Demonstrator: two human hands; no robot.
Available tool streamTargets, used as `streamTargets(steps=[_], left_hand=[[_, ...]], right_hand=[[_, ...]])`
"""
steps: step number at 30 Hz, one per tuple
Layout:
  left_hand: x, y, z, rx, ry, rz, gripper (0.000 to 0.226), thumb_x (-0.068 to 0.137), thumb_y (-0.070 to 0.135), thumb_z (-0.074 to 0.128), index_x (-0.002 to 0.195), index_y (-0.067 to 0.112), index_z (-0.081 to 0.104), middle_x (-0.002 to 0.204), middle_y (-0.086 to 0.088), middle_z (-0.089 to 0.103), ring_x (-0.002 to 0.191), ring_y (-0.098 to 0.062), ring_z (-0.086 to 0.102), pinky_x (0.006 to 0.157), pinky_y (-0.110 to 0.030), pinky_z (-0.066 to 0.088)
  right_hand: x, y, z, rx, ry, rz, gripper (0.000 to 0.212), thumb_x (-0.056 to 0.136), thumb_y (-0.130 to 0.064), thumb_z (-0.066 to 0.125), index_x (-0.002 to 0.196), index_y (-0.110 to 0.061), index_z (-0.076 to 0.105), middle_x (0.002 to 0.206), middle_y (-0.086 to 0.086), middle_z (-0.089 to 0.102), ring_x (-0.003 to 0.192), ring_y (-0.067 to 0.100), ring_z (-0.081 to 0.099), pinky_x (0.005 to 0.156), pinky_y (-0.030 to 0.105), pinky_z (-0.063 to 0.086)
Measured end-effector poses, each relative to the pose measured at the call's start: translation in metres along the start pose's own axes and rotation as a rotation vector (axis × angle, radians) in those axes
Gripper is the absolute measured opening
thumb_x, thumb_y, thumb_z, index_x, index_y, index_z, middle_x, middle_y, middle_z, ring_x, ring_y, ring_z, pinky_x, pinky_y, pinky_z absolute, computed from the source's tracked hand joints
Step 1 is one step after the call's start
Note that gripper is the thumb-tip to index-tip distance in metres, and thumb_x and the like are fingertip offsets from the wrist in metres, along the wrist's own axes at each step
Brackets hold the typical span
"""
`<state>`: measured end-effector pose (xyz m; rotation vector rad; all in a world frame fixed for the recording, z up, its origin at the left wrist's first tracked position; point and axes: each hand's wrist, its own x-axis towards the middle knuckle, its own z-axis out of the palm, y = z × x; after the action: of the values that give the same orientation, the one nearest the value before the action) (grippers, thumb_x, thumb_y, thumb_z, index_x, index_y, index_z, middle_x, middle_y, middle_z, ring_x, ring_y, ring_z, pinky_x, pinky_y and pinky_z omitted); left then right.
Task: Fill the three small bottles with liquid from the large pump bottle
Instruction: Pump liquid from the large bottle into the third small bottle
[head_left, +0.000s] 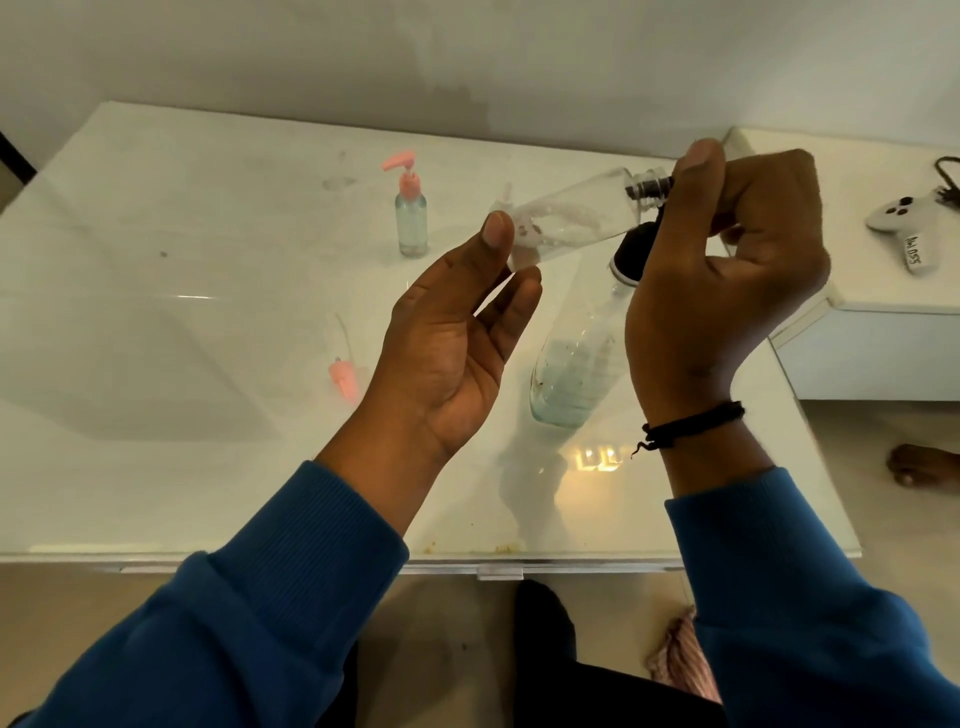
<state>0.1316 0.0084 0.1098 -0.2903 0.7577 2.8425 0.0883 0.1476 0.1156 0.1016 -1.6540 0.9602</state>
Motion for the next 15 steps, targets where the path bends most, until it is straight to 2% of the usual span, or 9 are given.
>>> streamTargets(steps=[3, 7, 12, 15], left_hand=[[-0.0003, -0.0002, 0.0000, 0.004, 0.006, 0.004, 0.034, 0.070, 0.021, 0.073, 0.102, 0.010, 0.070, 0.101, -0.007, 0.075, 0.084, -0.014, 0.073, 0.067, -0.021, 0.059], [0.0003, 0.0002, -0.0001, 0.013, -0.003, 0.001, 0.037, 0.070, 0.021, 0.073, 0.105, 0.009, 0.070, 0.104, -0.007, 0.074, 0.084, -0.013, 0.073, 0.068, -0.022, 0.059], [0.0012, 0.0003, -0.0006, 0.006, 0.003, 0.003, 0.039, 0.067, 0.022, 0.075, 0.104, 0.010, 0.070, 0.106, -0.008, 0.074, 0.088, -0.014, 0.073, 0.069, -0.022, 0.060], [0.0007, -0.0006, -0.0002, 0.010, 0.006, 0.001, 0.034, 0.069, 0.022, 0.074, 0.101, 0.010, 0.070, 0.098, -0.005, 0.075, 0.081, -0.012, 0.073, 0.067, -0.020, 0.058]], right_hand=[[-0.0065, 0.0050, -0.0021, 0.021, -0.014, 0.009, 0.038, 0.098, -0.005, 0.061, 0.062, -0.006, 0.052, 0.061, 0.010, 0.051, 0.064, 0.025, 0.043, 0.060, 0.030, 0.034], [0.0020, -0.0022, -0.0002, 0.004, -0.001, -0.009, 0.033, 0.097, -0.008, 0.061, 0.068, -0.018, 0.050, 0.064, 0.001, 0.048, 0.064, 0.020, 0.041, 0.062, 0.027, 0.033], [-0.0055, 0.0031, -0.0015, 0.024, -0.013, 0.015, 0.036, 0.098, -0.005, 0.061, 0.063, -0.006, 0.053, 0.064, 0.005, 0.048, 0.065, 0.019, 0.041, 0.062, 0.027, 0.033], [-0.0019, 0.0007, -0.0012, 0.016, -0.017, 0.014, 0.034, 0.097, -0.006, 0.061, 0.066, -0.014, 0.051, 0.065, 0.001, 0.048, 0.065, 0.020, 0.042, 0.063, 0.024, 0.032]])
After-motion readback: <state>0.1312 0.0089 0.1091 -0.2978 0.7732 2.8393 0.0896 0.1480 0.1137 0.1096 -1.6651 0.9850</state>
